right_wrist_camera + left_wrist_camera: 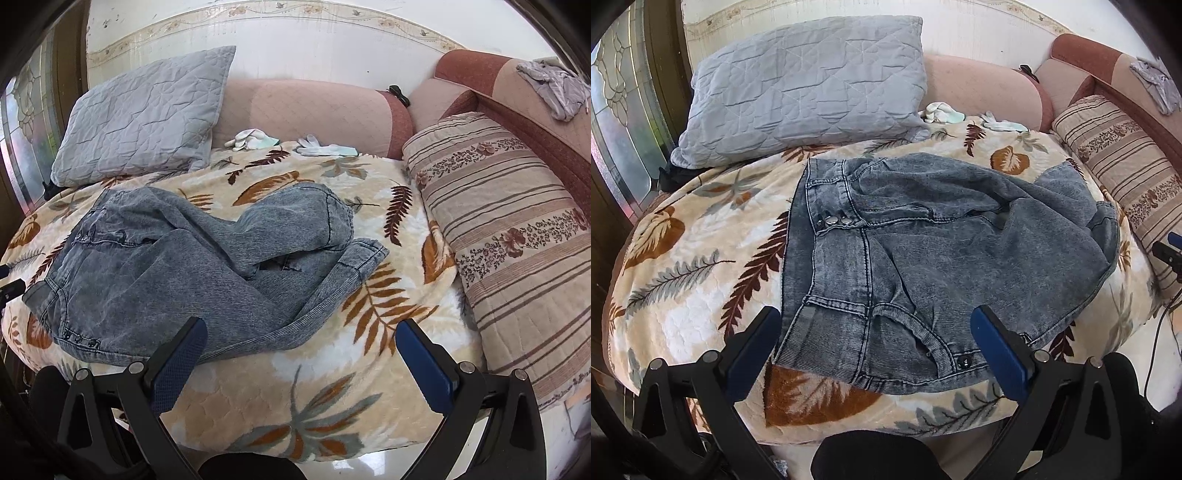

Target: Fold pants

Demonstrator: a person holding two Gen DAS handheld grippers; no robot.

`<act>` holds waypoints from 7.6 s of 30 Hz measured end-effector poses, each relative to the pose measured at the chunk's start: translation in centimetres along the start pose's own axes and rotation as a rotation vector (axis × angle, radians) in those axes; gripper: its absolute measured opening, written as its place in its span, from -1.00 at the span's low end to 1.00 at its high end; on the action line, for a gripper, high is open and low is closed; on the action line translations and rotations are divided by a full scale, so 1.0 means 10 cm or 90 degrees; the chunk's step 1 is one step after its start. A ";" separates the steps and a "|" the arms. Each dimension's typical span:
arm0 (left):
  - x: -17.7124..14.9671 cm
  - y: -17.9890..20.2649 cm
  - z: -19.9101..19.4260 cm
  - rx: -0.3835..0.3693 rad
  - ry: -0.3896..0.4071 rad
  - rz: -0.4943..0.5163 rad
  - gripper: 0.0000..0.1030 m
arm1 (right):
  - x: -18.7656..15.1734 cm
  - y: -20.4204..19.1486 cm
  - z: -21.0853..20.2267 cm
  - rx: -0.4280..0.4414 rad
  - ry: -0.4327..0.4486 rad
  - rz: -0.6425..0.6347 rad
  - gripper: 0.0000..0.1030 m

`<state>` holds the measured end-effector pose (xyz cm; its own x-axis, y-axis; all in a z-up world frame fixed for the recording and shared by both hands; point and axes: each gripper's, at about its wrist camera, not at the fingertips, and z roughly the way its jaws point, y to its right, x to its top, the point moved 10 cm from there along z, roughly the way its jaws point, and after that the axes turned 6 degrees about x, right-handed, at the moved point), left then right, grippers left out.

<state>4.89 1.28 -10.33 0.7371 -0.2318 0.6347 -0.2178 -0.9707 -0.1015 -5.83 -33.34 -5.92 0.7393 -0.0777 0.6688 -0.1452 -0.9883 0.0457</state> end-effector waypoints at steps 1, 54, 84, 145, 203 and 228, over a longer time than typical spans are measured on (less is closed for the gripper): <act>0.00 0.01 0.01 -0.003 -0.004 -0.002 1.00 | -0.01 0.00 0.01 0.000 -0.002 -0.001 0.98; -0.01 -0.23 0.29 0.019 -0.091 -0.069 1.00 | 0.01 1.08 0.50 0.031 -0.051 0.211 0.99; -0.46 0.10 0.63 -0.191 -0.261 -0.329 -0.57 | -0.48 1.58 0.41 0.106 -0.024 0.415 -0.82; 1.24 -0.72 2.51 -0.063 -0.267 -0.322 -0.37 | 1.48 1.69 2.17 0.076 -0.028 0.451 -0.21; 1.76 -0.51 3.02 0.006 -0.248 -0.270 -0.91 | 1.98 2.19 3.59 -0.061 -0.143 0.246 -0.75; 1.08 -0.47 2.16 -0.072 -0.280 -0.303 -0.67 | 1.26 2.11 2.55 0.059 -0.043 0.433 -0.74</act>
<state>27.68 2.00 -19.53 0.9570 0.1930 0.2164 0.1476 -0.9666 0.2094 17.22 -58.52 -15.45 0.5435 -0.6894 0.4789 -0.5362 -0.7241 -0.4338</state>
